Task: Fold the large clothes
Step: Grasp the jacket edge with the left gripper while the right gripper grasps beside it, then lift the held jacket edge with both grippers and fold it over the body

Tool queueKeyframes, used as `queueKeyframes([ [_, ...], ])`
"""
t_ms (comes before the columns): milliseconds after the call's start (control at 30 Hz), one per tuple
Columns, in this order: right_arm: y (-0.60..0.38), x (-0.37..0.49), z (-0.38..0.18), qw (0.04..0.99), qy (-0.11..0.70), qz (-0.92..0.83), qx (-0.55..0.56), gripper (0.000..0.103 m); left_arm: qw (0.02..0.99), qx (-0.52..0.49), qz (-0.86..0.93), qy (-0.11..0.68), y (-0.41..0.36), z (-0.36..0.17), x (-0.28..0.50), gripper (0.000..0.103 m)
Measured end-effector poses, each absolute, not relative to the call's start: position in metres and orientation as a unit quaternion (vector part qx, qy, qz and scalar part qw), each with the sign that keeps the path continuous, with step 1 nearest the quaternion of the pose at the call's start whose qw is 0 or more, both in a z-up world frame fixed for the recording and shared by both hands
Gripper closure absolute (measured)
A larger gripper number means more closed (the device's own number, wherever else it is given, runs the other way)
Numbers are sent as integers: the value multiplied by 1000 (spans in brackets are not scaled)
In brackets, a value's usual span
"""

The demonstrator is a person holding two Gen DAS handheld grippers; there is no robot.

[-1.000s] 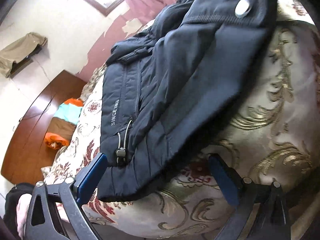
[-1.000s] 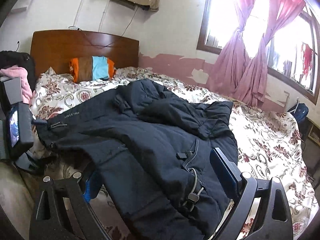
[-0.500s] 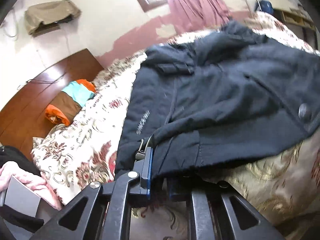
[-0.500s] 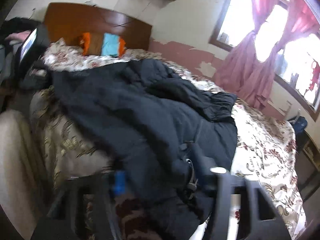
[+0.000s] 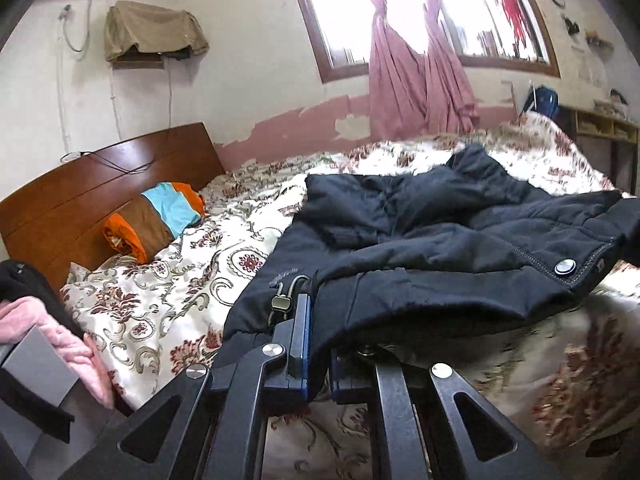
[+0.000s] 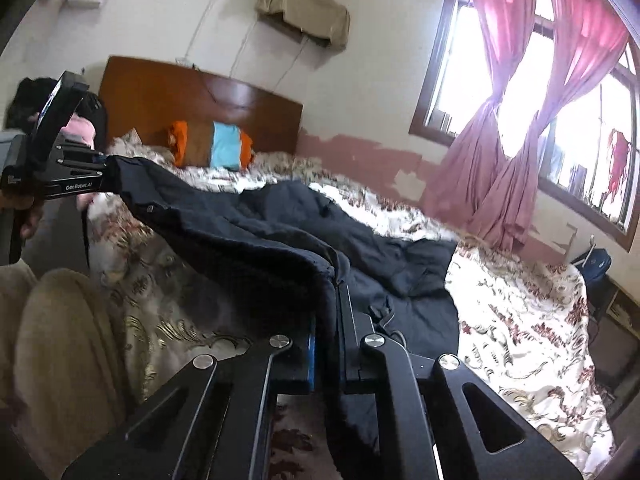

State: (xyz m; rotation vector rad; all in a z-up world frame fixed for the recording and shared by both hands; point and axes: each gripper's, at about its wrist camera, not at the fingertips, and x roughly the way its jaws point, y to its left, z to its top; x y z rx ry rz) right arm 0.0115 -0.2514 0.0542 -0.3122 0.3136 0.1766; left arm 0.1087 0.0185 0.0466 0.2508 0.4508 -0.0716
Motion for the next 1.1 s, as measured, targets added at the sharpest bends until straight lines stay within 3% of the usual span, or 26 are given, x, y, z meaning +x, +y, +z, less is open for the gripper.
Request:
queueKeyframes([
  [233,-262,-28,107,980,85,82,-159,98,977,107,-49,176,15,92,50,96],
  [400,-261,-5,121,980,58,67,-179,99,979,119,-45,158,5,119,61,96],
  [733,-266,108,147,981,4,24,-194,99,982,116,-12,150,-24,156,185,96],
  [1100,-282,270,130,982,63,9,-177,99,974,97,11,203,-54,133,351,96],
])
